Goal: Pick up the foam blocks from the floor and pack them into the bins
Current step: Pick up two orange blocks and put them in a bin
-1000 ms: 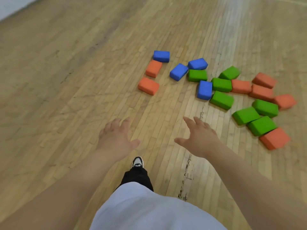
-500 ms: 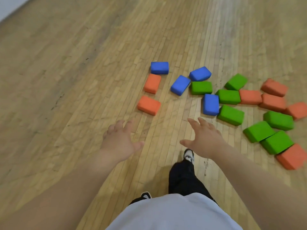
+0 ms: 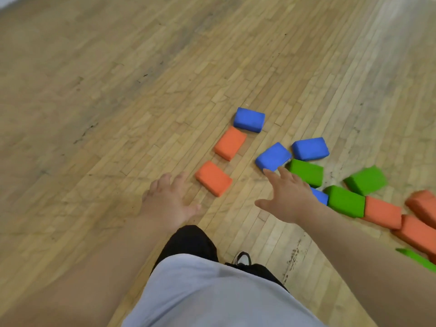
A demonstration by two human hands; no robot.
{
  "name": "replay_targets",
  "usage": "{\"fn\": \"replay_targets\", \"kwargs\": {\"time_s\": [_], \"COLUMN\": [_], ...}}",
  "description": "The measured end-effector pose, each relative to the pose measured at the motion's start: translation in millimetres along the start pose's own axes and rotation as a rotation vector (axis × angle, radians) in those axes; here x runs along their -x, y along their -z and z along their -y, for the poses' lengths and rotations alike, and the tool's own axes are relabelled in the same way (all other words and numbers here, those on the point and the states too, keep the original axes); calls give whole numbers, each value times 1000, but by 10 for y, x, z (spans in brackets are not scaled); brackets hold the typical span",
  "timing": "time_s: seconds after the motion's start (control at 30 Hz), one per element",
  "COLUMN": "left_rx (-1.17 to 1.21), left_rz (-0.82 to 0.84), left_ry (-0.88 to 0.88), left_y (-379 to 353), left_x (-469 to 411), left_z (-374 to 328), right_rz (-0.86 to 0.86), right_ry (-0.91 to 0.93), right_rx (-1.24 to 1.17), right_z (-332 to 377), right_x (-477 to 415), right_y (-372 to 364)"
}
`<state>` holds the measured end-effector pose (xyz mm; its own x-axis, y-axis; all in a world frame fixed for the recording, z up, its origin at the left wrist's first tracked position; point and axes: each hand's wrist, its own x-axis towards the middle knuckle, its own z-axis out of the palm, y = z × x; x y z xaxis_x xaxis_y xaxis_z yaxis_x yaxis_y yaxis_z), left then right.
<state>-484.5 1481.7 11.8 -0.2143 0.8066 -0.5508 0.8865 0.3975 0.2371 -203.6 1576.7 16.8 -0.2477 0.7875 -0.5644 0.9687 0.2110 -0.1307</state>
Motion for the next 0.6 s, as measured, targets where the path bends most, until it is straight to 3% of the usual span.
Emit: {"fn": "replay_targets", "kwargs": {"time_s": [0.37,0.6], "left_rx": [-20,32], "left_rz": [126,231], "left_ry": [20,108], "left_y": [443,-294], "left_x": [-2665,-4257], "left_z": [56,271], "right_rz": [147,272], "right_ry": [5,152], "right_rx": [127,290], "right_z": [234,231], "right_x": [-2679,-4732], "right_y": [569,121]}}
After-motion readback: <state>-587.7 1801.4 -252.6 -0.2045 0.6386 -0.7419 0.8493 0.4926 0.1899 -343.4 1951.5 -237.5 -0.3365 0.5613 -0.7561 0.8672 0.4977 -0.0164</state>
